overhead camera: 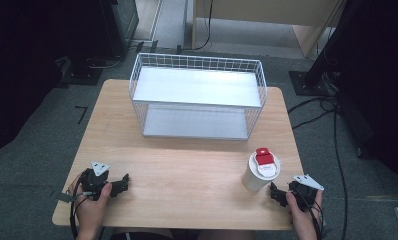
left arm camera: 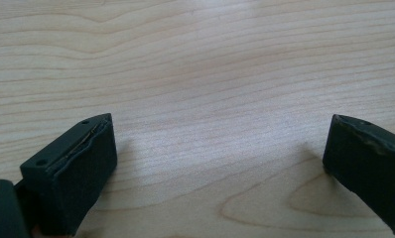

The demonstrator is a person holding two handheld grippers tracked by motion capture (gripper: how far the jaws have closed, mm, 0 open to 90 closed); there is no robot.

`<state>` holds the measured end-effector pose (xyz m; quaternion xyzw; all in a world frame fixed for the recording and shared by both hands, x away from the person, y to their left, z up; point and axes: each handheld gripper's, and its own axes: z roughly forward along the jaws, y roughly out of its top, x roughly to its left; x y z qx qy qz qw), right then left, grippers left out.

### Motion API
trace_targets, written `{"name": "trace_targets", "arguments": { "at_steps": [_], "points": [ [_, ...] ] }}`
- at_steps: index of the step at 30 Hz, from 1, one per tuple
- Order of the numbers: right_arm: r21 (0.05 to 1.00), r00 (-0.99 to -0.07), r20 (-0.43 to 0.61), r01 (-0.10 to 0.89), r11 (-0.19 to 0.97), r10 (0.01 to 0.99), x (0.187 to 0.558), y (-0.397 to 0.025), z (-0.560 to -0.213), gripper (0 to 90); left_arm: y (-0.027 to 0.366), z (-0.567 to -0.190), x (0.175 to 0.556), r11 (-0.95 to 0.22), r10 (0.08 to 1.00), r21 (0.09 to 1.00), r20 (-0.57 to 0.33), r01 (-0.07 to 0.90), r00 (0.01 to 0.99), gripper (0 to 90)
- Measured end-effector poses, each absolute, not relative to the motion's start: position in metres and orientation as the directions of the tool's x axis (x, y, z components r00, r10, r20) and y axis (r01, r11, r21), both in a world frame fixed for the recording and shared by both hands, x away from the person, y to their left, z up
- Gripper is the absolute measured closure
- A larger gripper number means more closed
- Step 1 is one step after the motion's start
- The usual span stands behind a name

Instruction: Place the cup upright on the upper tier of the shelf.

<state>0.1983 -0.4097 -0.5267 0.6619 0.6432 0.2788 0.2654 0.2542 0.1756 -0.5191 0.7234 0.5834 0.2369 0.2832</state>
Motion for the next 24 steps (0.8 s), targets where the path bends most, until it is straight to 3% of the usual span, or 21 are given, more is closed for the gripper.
{"name": "trace_targets", "arguments": {
  "at_steps": [9, 24],
  "points": [
    [0.714, -0.006, 0.015, 0.7, -0.006, 1.0, 0.191, -0.406, -0.526, 0.0, 0.176, -0.519, 0.254, -0.159, 0.978, 0.686, 0.012, 0.71, 0.207, 0.8],
    [0.754, -0.212, 0.048, 0.649, 0.104, 0.976, 0.174, -0.373, -0.511, 0.9, 0.175, -0.519, 0.254, -0.157, 0.979, 0.687, 0.011, 0.709, 0.206, 0.8]
  ]
}}
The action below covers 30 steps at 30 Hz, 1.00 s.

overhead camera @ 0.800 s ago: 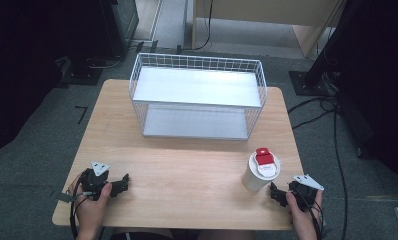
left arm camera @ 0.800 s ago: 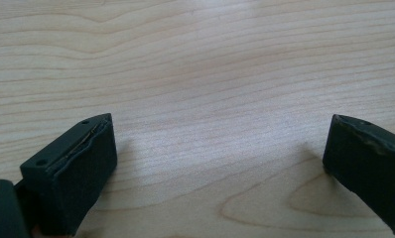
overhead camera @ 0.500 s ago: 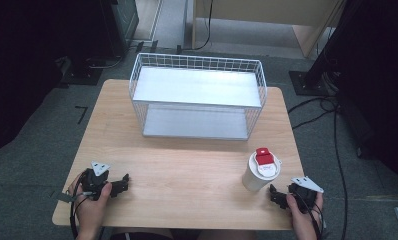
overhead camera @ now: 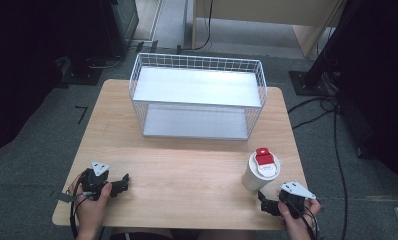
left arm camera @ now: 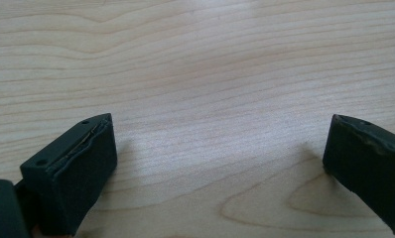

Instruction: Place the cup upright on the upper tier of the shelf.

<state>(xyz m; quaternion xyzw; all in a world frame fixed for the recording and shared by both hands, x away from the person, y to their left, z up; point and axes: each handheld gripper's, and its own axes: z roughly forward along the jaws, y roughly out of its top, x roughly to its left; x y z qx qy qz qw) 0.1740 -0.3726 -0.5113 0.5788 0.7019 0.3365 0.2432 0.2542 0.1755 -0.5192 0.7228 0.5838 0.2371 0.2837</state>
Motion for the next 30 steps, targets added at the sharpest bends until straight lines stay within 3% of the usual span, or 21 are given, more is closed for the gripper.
{"name": "trace_targets", "arguments": {
  "at_steps": [6, 18, 30],
  "points": [
    [0.805, -0.239, 0.099, 0.59, 0.063, 0.966, 0.174, -0.366, -0.503, 6.3, 0.175, -0.519, 0.254, -0.157, 0.979, 0.687, 0.011, 0.709, 0.206, 0.8],
    [0.864, -0.278, 0.163, 0.503, 0.0, 0.947, 0.179, -0.354, -0.494, 7.6, 0.175, -0.519, 0.254, -0.157, 0.979, 0.687, 0.012, 0.71, 0.206, 0.8],
    [0.893, -0.238, 0.186, 0.445, -0.063, 0.953, 0.186, -0.343, -0.492, 7.2, 0.175, -0.519, 0.255, -0.157, 0.978, 0.687, 0.011, 0.71, 0.206, 0.9]
  ]
}}
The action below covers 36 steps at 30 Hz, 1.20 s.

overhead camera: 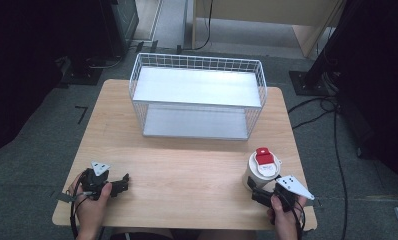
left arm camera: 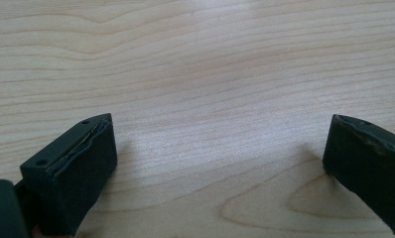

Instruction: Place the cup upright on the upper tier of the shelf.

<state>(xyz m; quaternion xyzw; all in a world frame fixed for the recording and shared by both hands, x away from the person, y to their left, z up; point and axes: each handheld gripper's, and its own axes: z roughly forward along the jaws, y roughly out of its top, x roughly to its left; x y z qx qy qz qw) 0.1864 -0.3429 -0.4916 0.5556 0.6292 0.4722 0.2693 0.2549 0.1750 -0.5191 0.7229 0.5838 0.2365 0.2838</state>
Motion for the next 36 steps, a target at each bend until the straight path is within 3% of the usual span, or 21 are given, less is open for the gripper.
{"name": "trace_targets", "arguments": {
  "at_steps": [8, 23, 25, 28, 36],
  "points": [
    [0.912, -0.189, 0.177, 0.4, -0.089, 0.966, 0.195, -0.334, -0.494, 2.2, 0.175, -0.519, 0.255, -0.159, 0.978, 0.686, 0.012, 0.71, 0.208, 0.8],
    [0.926, -0.108, 0.126, 0.37, -0.078, 0.986, 0.2, -0.322, -0.494, 1.0, 0.175, -0.519, 0.255, -0.159, 0.978, 0.685, 0.012, 0.711, 0.208, 0.9],
    [0.925, -0.104, 0.125, 0.372, -0.078, 0.987, 0.2, -0.322, -0.495, 1.9, 0.175, -0.519, 0.255, -0.159, 0.978, 0.685, 0.011, 0.711, 0.207, 0.9],
    [0.933, -0.109, 0.115, 0.352, -0.07, 0.987, 0.199, -0.319, -0.496, 10.2, 0.175, -0.519, 0.255, -0.159, 0.978, 0.686, 0.011, 0.711, 0.207, 0.8],
    [0.939, -0.056, 0.106, 0.334, -0.081, 0.993, 0.202, -0.312, -0.494, 11.0, 0.175, -0.519, 0.255, -0.159, 0.978, 0.685, 0.011, 0.711, 0.207, 0.9]
  ]
}}
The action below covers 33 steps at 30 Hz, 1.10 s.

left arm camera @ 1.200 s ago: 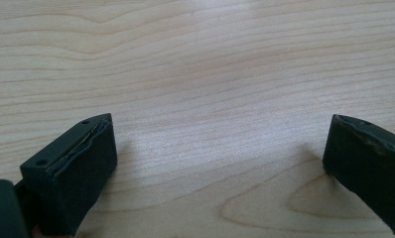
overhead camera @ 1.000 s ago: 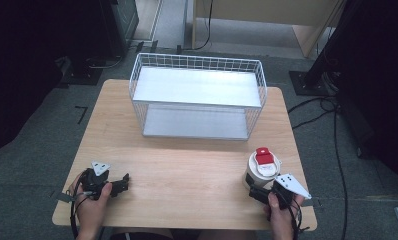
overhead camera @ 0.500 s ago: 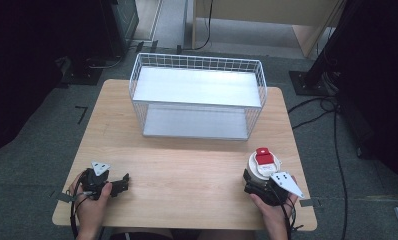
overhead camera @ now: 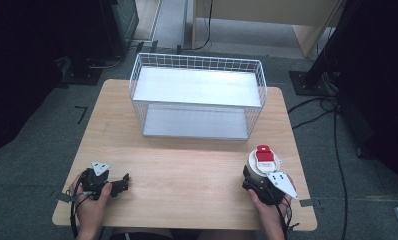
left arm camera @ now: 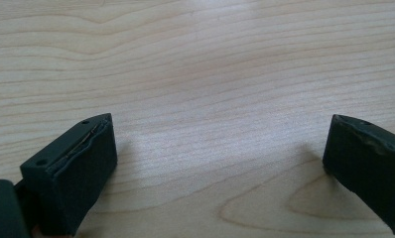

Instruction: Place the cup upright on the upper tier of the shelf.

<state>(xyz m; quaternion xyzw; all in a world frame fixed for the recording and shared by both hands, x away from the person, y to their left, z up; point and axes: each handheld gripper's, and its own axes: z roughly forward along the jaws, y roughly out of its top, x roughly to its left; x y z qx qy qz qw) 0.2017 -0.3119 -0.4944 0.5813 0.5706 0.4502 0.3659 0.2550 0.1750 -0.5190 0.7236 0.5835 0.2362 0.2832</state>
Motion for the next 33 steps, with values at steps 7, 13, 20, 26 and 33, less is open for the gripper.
{"name": "trace_targets", "arguments": {
  "at_steps": [7, 13, 20, 26, 33],
  "points": [
    [0.948, -0.063, 0.13, 0.301, -0.106, 0.989, 0.201, -0.314, -0.483, 11.1, 0.175, -0.519, 0.255, -0.156, 0.979, 0.687, 0.01, 0.71, 0.206, 0.9],
    [0.96, -0.087, 0.118, 0.265, -0.091, 0.989, 0.206, -0.307, -0.467, 11.2, 0.175, -0.519, 0.255, -0.155, 0.979, 0.687, 0.009, 0.71, 0.206, 0.9],
    [0.969, -0.118, 0.111, 0.232, -0.082, 0.987, 0.217, -0.293, -0.446, 11.2, 0.175, -0.519, 0.255, -0.155, 0.979, 0.687, 0.009, 0.71, 0.205, 0.9],
    [0.975, -0.146, 0.112, 0.206, -0.081, 0.983, 0.228, -0.283, -0.429, 11.3, 0.175, -0.519, 0.255, -0.154, 0.979, 0.688, 0.008, 0.71, 0.205, 0.9],
    [0.979, -0.178, 0.119, 0.183, -0.086, 0.977, 0.243, -0.273, -0.406, 11.3, 0.175, -0.519, 0.255, -0.154, 0.979, 0.689, 0.009, 0.709, 0.205, 0.8]
  ]
}}
